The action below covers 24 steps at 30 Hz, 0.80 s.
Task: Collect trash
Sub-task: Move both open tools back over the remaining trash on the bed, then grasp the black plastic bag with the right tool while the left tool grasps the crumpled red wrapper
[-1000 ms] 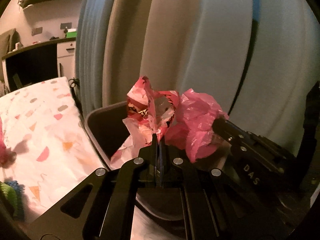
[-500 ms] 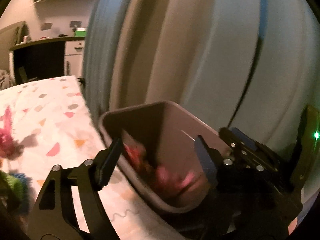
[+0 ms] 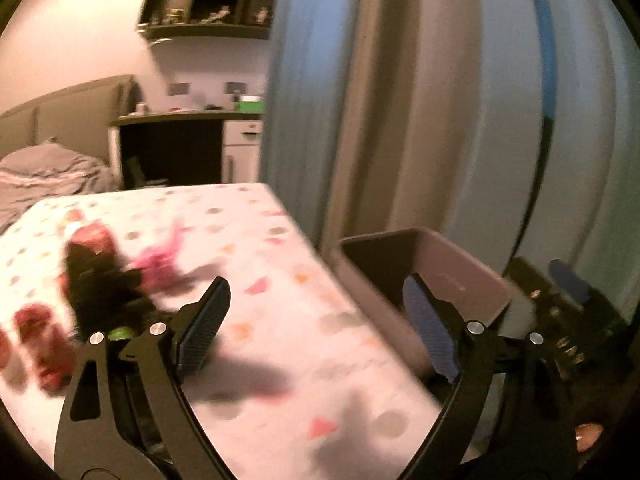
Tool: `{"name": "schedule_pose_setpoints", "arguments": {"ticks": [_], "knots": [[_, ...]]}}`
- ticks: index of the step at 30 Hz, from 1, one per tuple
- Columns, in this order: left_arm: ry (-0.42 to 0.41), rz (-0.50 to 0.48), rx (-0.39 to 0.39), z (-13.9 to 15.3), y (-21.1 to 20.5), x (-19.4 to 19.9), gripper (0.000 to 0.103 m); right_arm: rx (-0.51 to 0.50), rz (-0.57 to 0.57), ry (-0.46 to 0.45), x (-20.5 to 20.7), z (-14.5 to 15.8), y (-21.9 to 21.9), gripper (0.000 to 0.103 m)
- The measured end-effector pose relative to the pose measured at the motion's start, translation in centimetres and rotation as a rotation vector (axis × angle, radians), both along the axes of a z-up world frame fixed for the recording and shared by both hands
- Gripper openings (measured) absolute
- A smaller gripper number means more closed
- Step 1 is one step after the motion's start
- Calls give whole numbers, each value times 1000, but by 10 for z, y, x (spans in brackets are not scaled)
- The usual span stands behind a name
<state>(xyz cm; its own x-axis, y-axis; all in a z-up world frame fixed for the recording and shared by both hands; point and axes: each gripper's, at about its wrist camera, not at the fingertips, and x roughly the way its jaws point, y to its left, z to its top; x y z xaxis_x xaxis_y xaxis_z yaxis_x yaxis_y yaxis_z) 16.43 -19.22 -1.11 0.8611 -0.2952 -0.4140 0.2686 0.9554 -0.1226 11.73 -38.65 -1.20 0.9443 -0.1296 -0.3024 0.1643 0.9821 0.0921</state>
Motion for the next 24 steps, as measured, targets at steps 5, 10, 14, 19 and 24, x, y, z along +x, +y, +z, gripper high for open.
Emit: {"name": "schedule_pose_setpoints", "arguments": {"ticks": [5,10,14,19,24], "knots": [[-19,137,34,-7,58,-25,87,7,96,-14,-17,4,40,81],[0,265,24,-12,120,-40,87,23,199,4,-19,1,88,81],[13,354,6,-14,163,-51,87,19,283,31,-20,-3,130,81],[6,418,8,-18,196,-66,87,12,373,65,-17,-11,173,81],[4,457,-7,-19,215,-75,87,-18,443,114,-10,-24,210,77]]}}
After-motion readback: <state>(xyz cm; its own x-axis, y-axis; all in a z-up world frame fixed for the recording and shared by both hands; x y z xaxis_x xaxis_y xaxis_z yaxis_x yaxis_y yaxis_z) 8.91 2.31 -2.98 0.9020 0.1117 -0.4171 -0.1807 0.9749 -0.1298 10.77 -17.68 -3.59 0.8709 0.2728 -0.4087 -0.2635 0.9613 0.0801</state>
